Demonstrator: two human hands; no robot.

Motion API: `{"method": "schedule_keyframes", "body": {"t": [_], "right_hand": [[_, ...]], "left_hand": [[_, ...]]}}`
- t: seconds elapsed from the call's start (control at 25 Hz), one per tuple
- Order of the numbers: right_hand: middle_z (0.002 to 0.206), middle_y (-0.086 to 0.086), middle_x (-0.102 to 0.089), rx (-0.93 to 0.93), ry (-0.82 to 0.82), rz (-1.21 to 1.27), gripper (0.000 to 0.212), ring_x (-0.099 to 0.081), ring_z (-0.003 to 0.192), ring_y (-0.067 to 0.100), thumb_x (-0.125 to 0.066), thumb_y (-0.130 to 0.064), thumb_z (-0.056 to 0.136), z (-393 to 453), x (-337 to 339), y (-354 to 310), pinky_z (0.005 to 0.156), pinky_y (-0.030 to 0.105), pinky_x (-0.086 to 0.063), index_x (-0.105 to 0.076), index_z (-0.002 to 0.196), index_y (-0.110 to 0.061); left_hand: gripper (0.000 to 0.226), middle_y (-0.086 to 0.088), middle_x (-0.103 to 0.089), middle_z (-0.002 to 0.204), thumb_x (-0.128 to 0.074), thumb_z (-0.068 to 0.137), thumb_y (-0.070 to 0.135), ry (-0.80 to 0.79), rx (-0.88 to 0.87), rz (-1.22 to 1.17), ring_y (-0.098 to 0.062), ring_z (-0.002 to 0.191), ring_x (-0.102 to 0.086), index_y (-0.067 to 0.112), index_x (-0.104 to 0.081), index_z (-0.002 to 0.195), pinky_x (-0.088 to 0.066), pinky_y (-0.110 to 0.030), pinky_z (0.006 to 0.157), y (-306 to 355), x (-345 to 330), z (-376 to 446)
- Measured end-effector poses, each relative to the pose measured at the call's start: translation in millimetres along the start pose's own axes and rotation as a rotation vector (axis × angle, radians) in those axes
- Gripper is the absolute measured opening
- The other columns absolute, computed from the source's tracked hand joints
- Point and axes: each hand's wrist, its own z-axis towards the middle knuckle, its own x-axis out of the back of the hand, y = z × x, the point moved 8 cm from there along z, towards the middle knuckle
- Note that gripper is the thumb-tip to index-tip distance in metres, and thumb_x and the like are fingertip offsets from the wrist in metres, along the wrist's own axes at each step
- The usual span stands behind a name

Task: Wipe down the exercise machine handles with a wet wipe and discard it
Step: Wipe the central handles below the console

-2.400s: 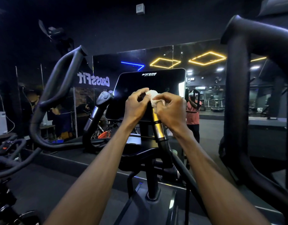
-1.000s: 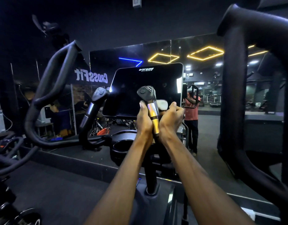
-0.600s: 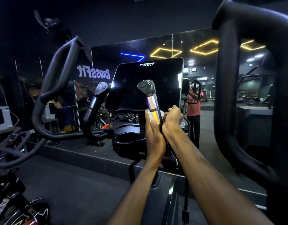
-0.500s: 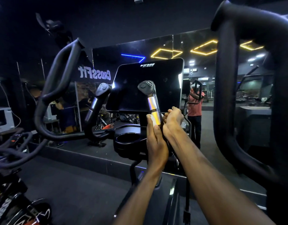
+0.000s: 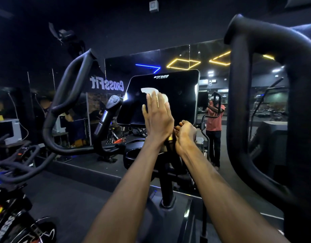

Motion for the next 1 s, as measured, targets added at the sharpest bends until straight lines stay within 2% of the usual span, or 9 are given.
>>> {"method": "schedule_keyframes", "body": {"t": [0.12,0.2,0.36,0.44,0.6,0.72,0.8,0.88,1.0], "right_hand": [[0.058,0.002,-0.05,0.007,-0.012,0.023,0.026,-0.046,0.04,0.01,-0.049,-0.006,0.095,0.8,-1.3,-0.4,0.037,0.021,-0.038,-0.054,0.07,-0.009],[0.057,0.0,-0.052,0.027,-0.004,0.013,0.027,-0.049,0.038,0.007,-0.05,-0.005,0.095,0.4,-1.2,-0.7,0.038,0.02,-0.04,-0.055,0.068,-0.01],[0.064,0.001,-0.059,0.043,-0.017,-0.064,0.024,-0.053,0.058,0.014,-0.053,-0.01,0.094,0.4,-2.9,-0.3,0.059,0.029,-0.045,-0.06,0.071,-0.011],[0.064,0.001,-0.061,0.06,-0.017,-0.103,0.021,-0.056,0.063,0.017,-0.055,-0.012,0.092,0.5,-2.6,0.5,0.064,0.033,-0.046,-0.063,0.073,-0.012],[0.074,0.002,-0.068,0.147,0.003,-0.232,0.014,-0.062,0.074,0.019,-0.058,-0.017,0.091,-1.5,1.1,2.1,0.075,0.039,-0.051,-0.067,0.083,-0.011],[0.074,0.002,-0.068,0.179,0.016,-0.274,0.017,-0.064,0.077,0.021,-0.056,-0.017,0.091,-0.7,3.3,1.8,0.074,0.037,-0.051,-0.066,0.077,-0.014],[0.076,0.001,-0.067,0.221,0.034,-0.305,0.018,-0.062,0.076,0.019,-0.055,-0.017,0.091,-1.8,4.2,-0.6,0.068,0.035,-0.049,-0.065,0.076,-0.016],[0.077,-0.002,-0.066,0.275,0.046,-0.338,0.017,-0.059,0.074,0.016,-0.054,-0.017,0.09,-4.2,2.6,-4.1,0.06,0.03,-0.043,-0.066,0.078,-0.016],[0.077,-0.003,-0.065,0.329,0.037,-0.374,0.018,-0.056,0.072,0.014,-0.051,-0.016,0.089,-7.2,-0.9,-6.4,0.059,0.031,-0.042,-0.066,0.081,-0.012]], "left_hand": [[0.056,-0.008,-0.021,0.163,-0.016,0.104,0.034,-0.006,-0.142,0.108,-0.022,0.152,-0.013,0.011,-0.025,0.154,-0.013,-0.049,0.122,0.9,3.2,4.3],[0.055,-0.008,-0.022,0.163,-0.016,0.105,0.034,-0.007,-0.063,0.102,-0.022,0.151,-0.016,0.012,-0.025,0.154,-0.017,-0.05,0.121,-13.3,11.9,13.8],[0.051,-0.006,-0.022,0.163,-0.021,0.105,0.028,-0.02,-0.366,0.224,-0.021,0.152,-0.015,0.012,-0.029,0.153,-0.019,-0.047,0.12,4.1,4.1,-9.0],[0.05,-0.005,-0.026,0.162,-0.023,0.105,0.027,0.021,-0.307,0.147,-0.019,0.15,-0.02,0.013,-0.031,0.152,-0.021,-0.043,0.118,-2.6,9.9,3.7],[0.043,-0.008,-0.049,0.145,-0.026,0.107,0.025,0.037,0.075,-0.398,-0.02,0.134,-0.045,0.01,-0.046,0.142,-0.034,-0.034,0.112,-21.0,10.8,26.7],[0.03,-0.007,-0.067,0.099,-0.031,0.106,0.021,0.098,0.448,-1.041,-0.021,0.092,-0.062,0.01,-0.059,0.11,-0.049,-0.044,0.088,-33.0,-7.1,4.5],[0.035,-0.015,-0.066,0.098,-0.032,0.104,0.021,-0.048,0.696,-1.435,-0.026,0.088,-0.061,0.002,-0.06,0.115,-0.047,-0.041,0.08,-40.6,-24.1,3.3],[0.05,-0.024,-0.064,0.105,-0.026,0.104,0.03,-0.281,0.727,-1.592,-0.033,0.087,-0.061,-0.003,-0.055,0.128,-0.046,-0.041,0.078,-35.5,-30.6,15.0],[0.061,-0.018,-0.071,0.089,-0.021,0.103,0.046,-0.408,0.692,-1.699,-0.031,0.075,-0.067,0.004,-0.065,0.111,-0.049,-0.041,0.074,-27.9,-40.0,16.1]]}}
